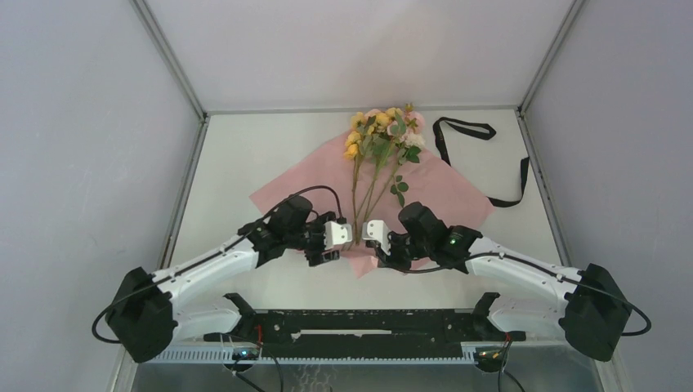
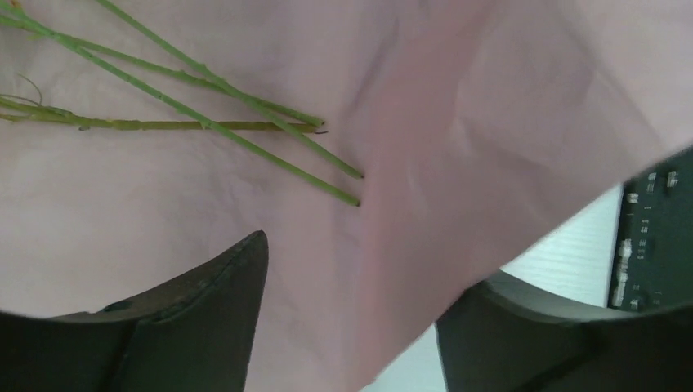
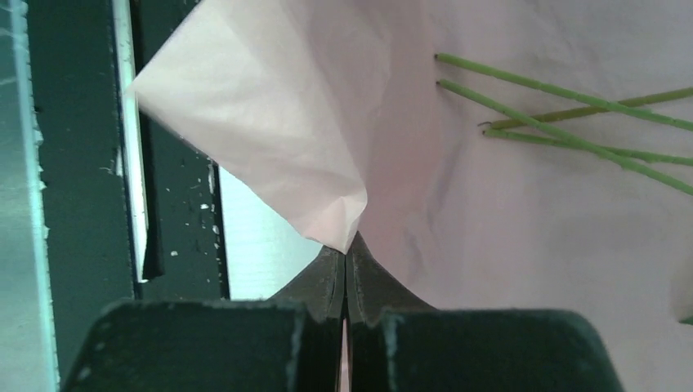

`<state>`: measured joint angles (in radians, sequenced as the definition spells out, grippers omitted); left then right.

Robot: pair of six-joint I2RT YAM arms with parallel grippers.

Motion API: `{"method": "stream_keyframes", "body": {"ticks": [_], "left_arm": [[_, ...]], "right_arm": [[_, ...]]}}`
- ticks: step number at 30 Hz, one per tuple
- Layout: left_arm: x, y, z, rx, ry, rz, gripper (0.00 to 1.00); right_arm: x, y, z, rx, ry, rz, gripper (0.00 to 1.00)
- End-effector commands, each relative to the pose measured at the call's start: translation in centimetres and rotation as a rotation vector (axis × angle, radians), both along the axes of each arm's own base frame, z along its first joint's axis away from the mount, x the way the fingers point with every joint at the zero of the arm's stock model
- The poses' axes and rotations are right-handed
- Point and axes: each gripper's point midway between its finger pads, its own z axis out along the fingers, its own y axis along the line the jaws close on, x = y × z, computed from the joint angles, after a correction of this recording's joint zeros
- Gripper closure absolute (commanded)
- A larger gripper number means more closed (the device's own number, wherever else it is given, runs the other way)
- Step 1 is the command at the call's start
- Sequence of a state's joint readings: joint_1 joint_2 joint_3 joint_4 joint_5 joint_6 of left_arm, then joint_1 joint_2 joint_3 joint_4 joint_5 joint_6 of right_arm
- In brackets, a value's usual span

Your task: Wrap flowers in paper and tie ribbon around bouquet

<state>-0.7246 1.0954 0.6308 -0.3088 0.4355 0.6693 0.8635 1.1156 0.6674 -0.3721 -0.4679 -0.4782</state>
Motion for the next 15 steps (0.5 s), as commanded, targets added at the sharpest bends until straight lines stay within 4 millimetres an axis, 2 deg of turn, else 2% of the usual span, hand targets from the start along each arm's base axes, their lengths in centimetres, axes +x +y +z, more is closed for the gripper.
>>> {"method": "stream_keyframes", "body": {"ticks": [1,2,3,4,7,8,10,13,14,15], "left_arm": [[2.4,-2.1,1.9,-0.036,0.015,0.063,0.48],[2.1,-2.1,1.7,-0.023,0.052,0.058,0.59],[1.7,-2.2,1.7,-0.012,0.085,0.05,0.78],[1.6,-2.2,1.6,-0.001,0.113,0.056,0.97],[2.3,-1.7,1.8,0.008,0.155,0.123,1.0],[2.6,-1.6,1.8,0.008,0.164,0.14,1.0],[3.1,-1.3,1.6,0.008,0.178,0.161,1.0],[3.0,-0.9,0.8,0.035,0.181,0.144,1.0],[2.7,-0.9,0.6,0.04,0.189,0.134,1.0],[2.4,-0.8,0.5,0.048,0.197,0.123,1.0]], "right_arm": [[0.3,1.9,2.9,0.125,0.017,0.027,1.0],[0.4,2.0,3.1,0.134,0.026,0.02,1.0],[0.6,1.9,3.3,0.143,0.031,0.007,0.98],[1.1,1.9,3.7,0.154,0.041,-0.02,0.89],[2.3,1.6,6.0,0.233,0.131,-0.103,0.51],[3.1,1.3,6.9,0.264,0.173,-0.162,0.42],[4.4,0.5,9.1,0.345,0.334,-0.308,0.4],[5.8,-1.5,12.2,0.499,0.637,-0.459,0.44],[6.5,-2.2,12.0,0.519,0.691,-0.535,0.48],[7.8,-2.9,11.1,0.51,0.702,-0.653,0.54]]}}
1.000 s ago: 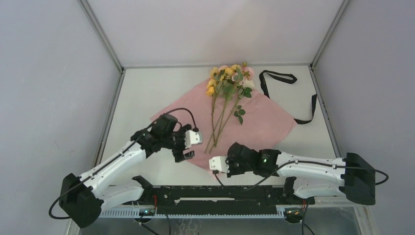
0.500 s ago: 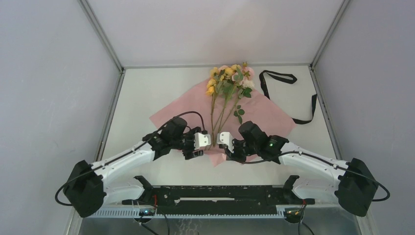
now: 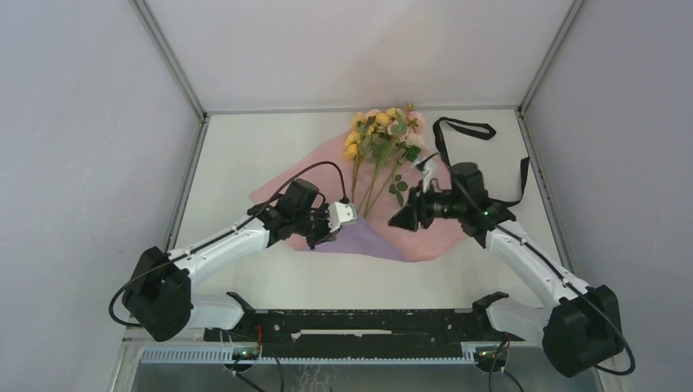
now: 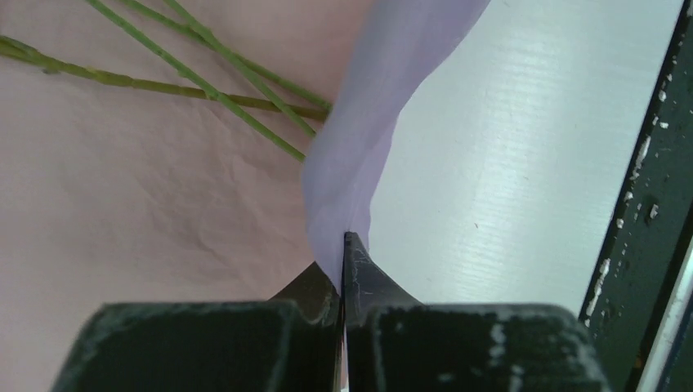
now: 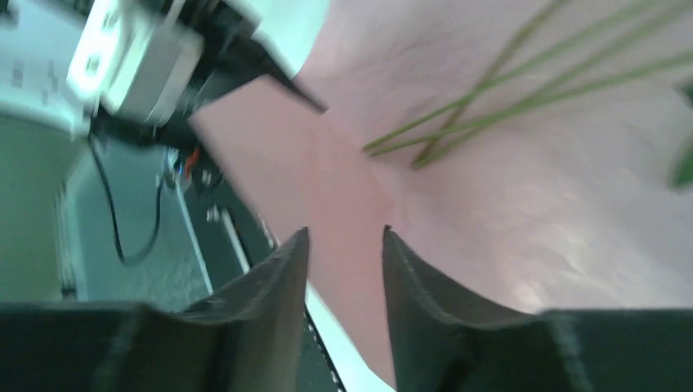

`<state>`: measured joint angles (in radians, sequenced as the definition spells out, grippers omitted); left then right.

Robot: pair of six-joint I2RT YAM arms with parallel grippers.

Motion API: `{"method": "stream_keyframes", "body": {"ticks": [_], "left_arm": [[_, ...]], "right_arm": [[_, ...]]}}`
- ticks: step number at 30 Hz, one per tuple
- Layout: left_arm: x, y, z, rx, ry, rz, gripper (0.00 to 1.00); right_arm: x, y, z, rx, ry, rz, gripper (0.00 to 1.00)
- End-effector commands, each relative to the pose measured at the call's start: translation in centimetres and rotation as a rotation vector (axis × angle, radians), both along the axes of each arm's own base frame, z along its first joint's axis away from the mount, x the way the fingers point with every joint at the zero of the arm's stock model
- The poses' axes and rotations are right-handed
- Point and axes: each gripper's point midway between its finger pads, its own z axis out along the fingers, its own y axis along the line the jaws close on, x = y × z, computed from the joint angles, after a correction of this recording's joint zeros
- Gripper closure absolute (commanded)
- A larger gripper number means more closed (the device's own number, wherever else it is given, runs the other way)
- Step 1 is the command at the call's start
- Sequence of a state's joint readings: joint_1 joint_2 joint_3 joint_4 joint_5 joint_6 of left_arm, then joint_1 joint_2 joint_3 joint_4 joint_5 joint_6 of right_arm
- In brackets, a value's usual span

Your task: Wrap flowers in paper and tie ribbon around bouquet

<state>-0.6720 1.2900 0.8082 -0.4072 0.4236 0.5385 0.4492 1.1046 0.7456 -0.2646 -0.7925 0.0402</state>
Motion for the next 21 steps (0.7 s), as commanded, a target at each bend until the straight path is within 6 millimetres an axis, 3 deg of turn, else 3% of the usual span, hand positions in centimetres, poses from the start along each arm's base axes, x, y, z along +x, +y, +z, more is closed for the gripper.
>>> {"method": "stream_keyframes", "body": {"ticks": [1,4,12,16,21], "left_arm": [[-0.5,-0.4,0.6,-0.007,0.033,-0.034,1.0],[-0.9,-0.5,0.9,-0.008,0.052,-0.057,1.0],[-0.7,-0.6,2.1,-0.002,0.038,-0.09,1.0],[-0.6,-0.2,1.9,0.019,0.041,-0.096,1.0],[-0.1,-0.1,1.3,0.035,0.055,-0.101,1.0]], "right_arm": [[2.3,-1.5,2.2,0.134,0.304,-0.291,0.59],[3.3,-1.4,-2.5,-0.014,0.362,-0.388,0.74],[-1.0,1.1,-11.7,-0.238,0.653,-0.259,0.97],[-2.6,-0.9,-14.8,-0.291,0.805,-0.316,1.0],[-3.9,-4.5,-16.2,-0.352,0.869,-0.421,1.0]]}}
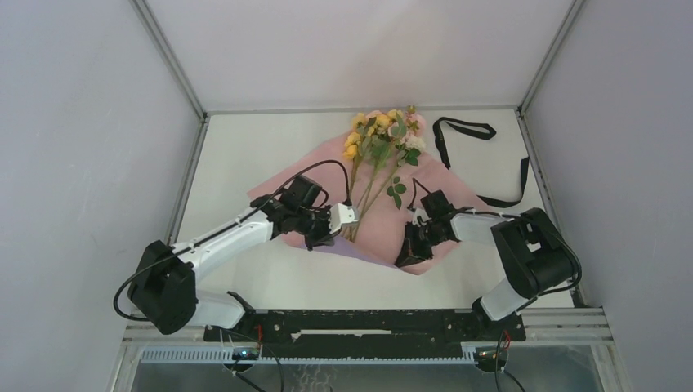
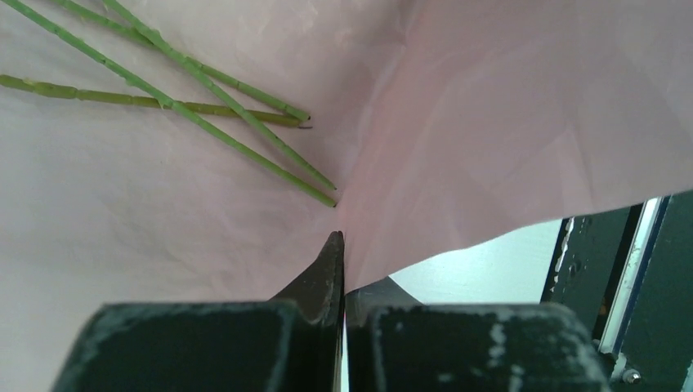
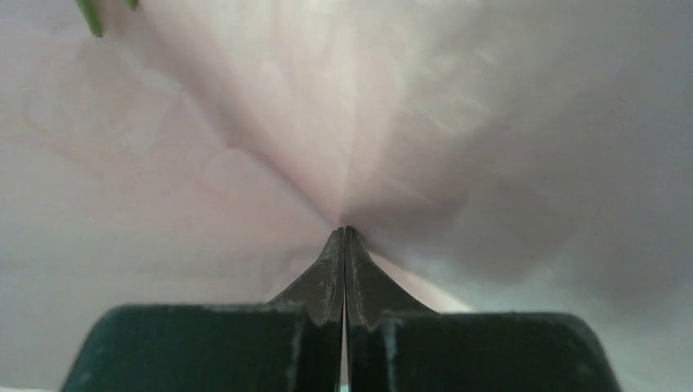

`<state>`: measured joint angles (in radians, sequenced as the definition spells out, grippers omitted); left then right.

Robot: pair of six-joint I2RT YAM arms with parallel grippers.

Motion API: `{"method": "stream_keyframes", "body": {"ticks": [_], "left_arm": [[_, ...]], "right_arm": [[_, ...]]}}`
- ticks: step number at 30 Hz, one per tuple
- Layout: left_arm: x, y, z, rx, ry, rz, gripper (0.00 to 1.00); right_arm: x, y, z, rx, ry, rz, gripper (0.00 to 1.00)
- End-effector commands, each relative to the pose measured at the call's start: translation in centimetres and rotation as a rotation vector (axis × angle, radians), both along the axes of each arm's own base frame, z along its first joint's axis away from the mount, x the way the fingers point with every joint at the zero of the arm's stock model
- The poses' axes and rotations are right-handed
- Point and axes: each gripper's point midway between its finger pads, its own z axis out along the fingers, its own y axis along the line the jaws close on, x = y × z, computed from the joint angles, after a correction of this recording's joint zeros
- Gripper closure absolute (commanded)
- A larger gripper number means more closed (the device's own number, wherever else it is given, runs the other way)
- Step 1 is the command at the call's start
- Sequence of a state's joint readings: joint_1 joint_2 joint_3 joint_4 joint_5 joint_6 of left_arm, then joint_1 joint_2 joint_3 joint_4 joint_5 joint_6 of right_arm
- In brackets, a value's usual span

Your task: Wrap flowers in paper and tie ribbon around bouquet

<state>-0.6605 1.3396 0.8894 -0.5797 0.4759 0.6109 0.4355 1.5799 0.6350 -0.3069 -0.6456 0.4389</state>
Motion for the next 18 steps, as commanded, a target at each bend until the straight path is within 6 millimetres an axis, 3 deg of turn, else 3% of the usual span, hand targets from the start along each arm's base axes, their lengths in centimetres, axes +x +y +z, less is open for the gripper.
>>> {"method": "stream_keyframes", "body": {"ticks": [1,4,7,10,14,18], "left_arm": [[1.4,-0.8,1.3,-0.028,-0.025,-0.027,1.0],[2.3,-0.9,0.9,-0.024,0.014,-0.003,1.0],[3.3,-0.5,0.0,-0.008,0.076,0.03,1.0],[3.7,-0.3,-0.4,-0.009,0.129,0.038,1.0],[3.7,-0.7,-0.8,-0.015,0.17,0.03,1.0],[3.7,-0.8,-1.2,-0.014,0.187,0.027,1.0]], "right_arm": [[-0.7,-2.2,0.0,-0.064,0.041,-0.065,1.0],[0.1,-3.1,0.8,-0.071,0.013,-0.092,1.0],[2.0,-3.4,3.5,-0.085,-0.111,-0.076,0.97],[3.4,-2.9,6.9,-0.105,-0.286,-0.023,0.83],[2.9,0.7,10.6,-0.01,-0.524,0.138,0.58],[2.1,2.3,11.1,-0.008,-0.63,0.241,0.45]]}}
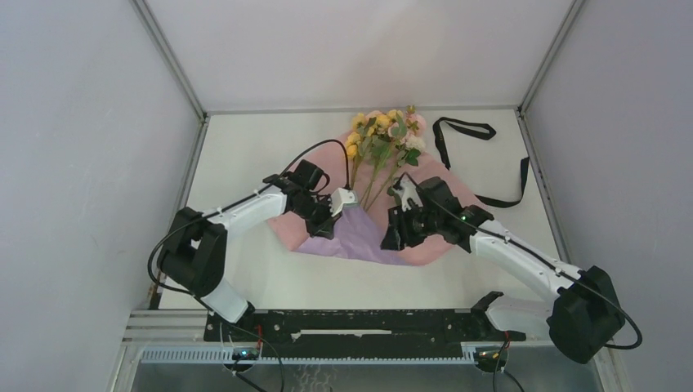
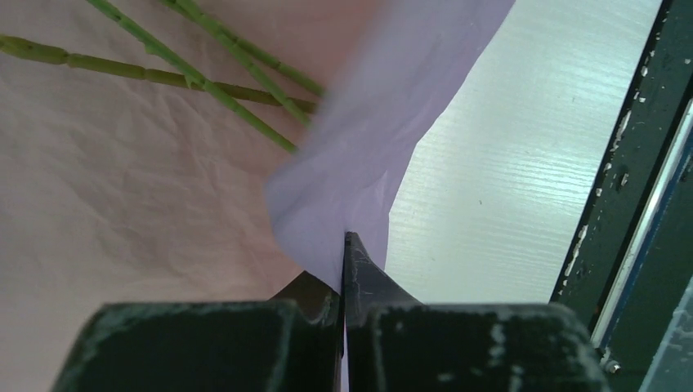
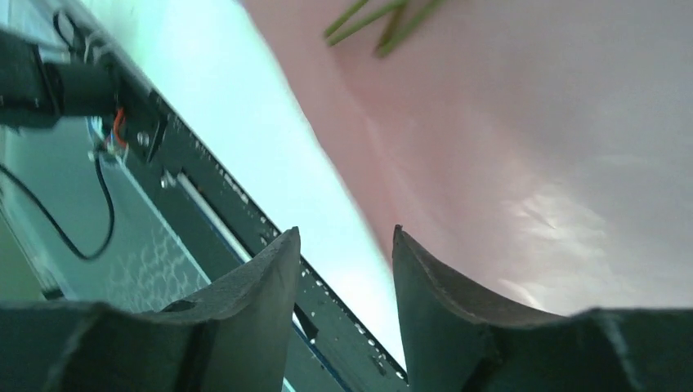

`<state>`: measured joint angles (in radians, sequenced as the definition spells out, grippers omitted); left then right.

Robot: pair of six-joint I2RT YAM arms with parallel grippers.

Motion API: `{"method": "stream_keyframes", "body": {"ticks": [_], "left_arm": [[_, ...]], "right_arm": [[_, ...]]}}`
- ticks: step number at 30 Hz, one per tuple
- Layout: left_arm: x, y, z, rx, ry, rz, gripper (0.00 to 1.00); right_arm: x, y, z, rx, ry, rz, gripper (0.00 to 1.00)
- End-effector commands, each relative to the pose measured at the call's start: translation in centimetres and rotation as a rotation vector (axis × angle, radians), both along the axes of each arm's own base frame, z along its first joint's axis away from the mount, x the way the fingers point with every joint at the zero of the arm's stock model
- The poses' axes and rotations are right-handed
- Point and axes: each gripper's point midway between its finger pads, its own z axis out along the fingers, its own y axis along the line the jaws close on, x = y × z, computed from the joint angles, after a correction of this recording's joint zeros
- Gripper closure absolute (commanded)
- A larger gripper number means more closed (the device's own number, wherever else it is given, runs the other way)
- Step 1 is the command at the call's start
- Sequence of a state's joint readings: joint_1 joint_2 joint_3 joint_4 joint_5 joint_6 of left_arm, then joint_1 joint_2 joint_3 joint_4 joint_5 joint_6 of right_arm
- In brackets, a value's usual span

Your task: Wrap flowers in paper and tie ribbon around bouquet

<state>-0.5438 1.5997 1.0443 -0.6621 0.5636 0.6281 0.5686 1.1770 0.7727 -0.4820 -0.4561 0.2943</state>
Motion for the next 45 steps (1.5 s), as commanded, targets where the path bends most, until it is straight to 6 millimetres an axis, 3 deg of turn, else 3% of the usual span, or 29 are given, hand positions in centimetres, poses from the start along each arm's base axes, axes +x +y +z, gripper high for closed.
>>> {"method": "stream_keyframes", "body": {"ticks": [1,3,6,10,13,16,20,23,25,27,29,32,35,37,41,43,45], "left_arm": [[0.5,-1.3,1.5,-0.059,-0.001,-0.034,1.0],[0.5,-1.3,1.3,-0.056,0.002,-0.036,1.0],[0.5,-1.3,1.2,-0.053,0.006,-0.037,1.0],[0.6,-1.3,1.1,-0.05,0.01,-0.033,1.0],[1.0,-1.4,1.1,-0.049,0.015,-0.02,1.0],[1.5,-1.3,1.1,-0.042,0.017,0.0,1.0],[1.7,-1.0,1.0,-0.021,0.027,0.023,0.98],[2.2,-0.6,0.8,0.012,0.023,0.067,0.79],[2.7,0.0,0.7,0.048,0.01,0.106,0.65],[3.5,1.2,0.8,0.107,-0.033,0.152,0.58],[4.3,2.6,1.6,0.16,-0.1,0.2,0.56],[4.9,4.0,4.3,0.189,-0.228,0.244,0.54],[4.0,4.6,6.0,0.221,-0.306,0.213,0.53],[2.6,4.1,6.8,0.213,-0.315,0.159,0.55],[-1.2,1.0,7.3,0.105,-0.23,0.006,0.68],[-1.6,-0.7,7.2,0.056,-0.205,-0.024,0.71],[-0.6,-1.9,6.2,0.052,-0.204,-0.015,0.73]], "right_arm": [[0.7,0.7,0.3,-0.039,-0.149,0.071,0.44],[1.6,0.2,-0.1,-0.04,-0.156,0.038,0.4],[2.4,-0.2,-0.7,-0.025,-0.13,0.021,0.27],[2.1,-0.1,-1.1,-0.01,-0.13,0.043,0.27],[0.8,0.7,-2.6,-0.001,-0.064,0.075,0.31],[0.0,1.2,-4.1,0.005,0.01,0.089,0.44],[1.4,0.0,-5.7,-0.004,0.087,-0.032,0.83],[2.8,-0.9,-6.7,0.016,0.108,-0.114,1.0],[3.2,-1.0,-7.2,0.022,0.119,-0.128,1.0],[3.4,-0.9,-7.5,0.028,0.125,-0.126,1.0],[3.5,-0.9,-7.7,0.027,0.131,-0.133,1.0],[3.4,-0.9,-8.0,0.029,0.147,-0.138,1.0],[3.6,-1.4,-8.2,0.028,0.173,-0.169,1.0],[3.8,-1.7,-8.2,0.035,0.186,-0.186,0.99],[3.8,-1.8,-8.2,0.042,0.21,-0.186,0.96],[3.6,-1.7,-8.3,0.038,0.227,-0.176,0.95],[3.7,-1.7,-8.3,0.032,0.237,-0.172,0.94]]}}
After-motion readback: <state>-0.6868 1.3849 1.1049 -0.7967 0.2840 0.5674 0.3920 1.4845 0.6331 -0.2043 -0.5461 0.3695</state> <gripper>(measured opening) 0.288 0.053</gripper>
